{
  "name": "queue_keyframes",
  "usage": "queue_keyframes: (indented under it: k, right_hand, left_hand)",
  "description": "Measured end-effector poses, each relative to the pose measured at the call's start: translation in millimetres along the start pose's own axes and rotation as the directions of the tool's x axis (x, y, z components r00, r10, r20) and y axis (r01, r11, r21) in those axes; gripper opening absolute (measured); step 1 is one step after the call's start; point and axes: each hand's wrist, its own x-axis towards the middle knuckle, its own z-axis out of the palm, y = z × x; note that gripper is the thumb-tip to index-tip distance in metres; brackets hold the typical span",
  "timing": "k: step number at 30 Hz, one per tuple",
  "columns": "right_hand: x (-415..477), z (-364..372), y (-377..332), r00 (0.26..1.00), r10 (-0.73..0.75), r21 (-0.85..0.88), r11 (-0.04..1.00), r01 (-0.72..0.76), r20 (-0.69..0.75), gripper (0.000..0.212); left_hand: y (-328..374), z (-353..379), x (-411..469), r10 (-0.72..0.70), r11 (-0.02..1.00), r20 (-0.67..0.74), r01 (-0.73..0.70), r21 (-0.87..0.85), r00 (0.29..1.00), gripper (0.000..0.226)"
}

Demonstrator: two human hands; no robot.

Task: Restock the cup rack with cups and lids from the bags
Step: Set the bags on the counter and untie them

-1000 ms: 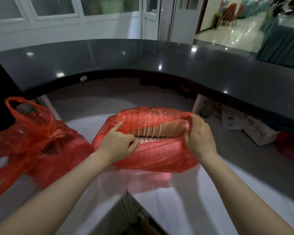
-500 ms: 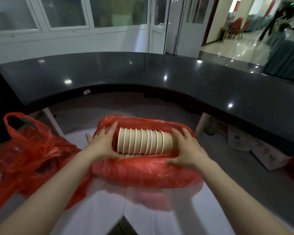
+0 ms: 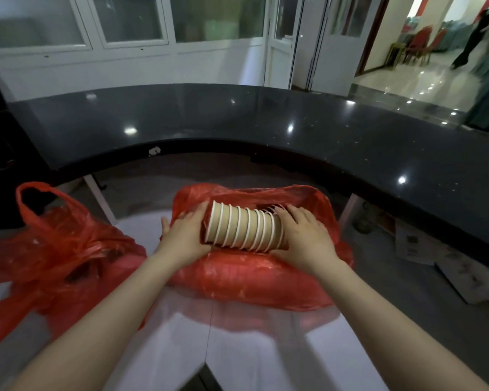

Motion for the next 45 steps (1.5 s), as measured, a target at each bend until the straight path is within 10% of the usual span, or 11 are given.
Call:
queue_keyframes:
  k: [9,22,34,45]
  right_hand:
    - [4.1,-29.9,-103.3,0.916,-0.35,0.09,0.924,0.372,-0.195,0.049]
    - [-18.7,-2.0,-241.5,0.784,-0.529,0.218,0.765,0.606,-0.325,0.015]
    - [-25.2,29.9,-328.6,0.912,-0.4,0.38,0.832,0.404,-0.093,0.068]
    - [-44.3,36.5,-328.9,0.93,-0.348,0.295,0.882,0.367,-0.114,0.036]
  left_hand:
    - [-5.8,-66.0,-78.3,0.292,0.955,-0.253,-0.269,0.123,0.922,0.062]
    - [-118.8,-105.9,-186.5,-0.144,0.986,-0.625,0.061,-0.152,0.768,0.041]
    - [-173.8,-107.1,-177.4,-0.21,0.804,-0.144,0.087,-0.589,0.967,0.045]
    - [-173.1,-95.3,-175.2,-0.284,0.862,-0.291,0.11,-0.495,0.914,0.028]
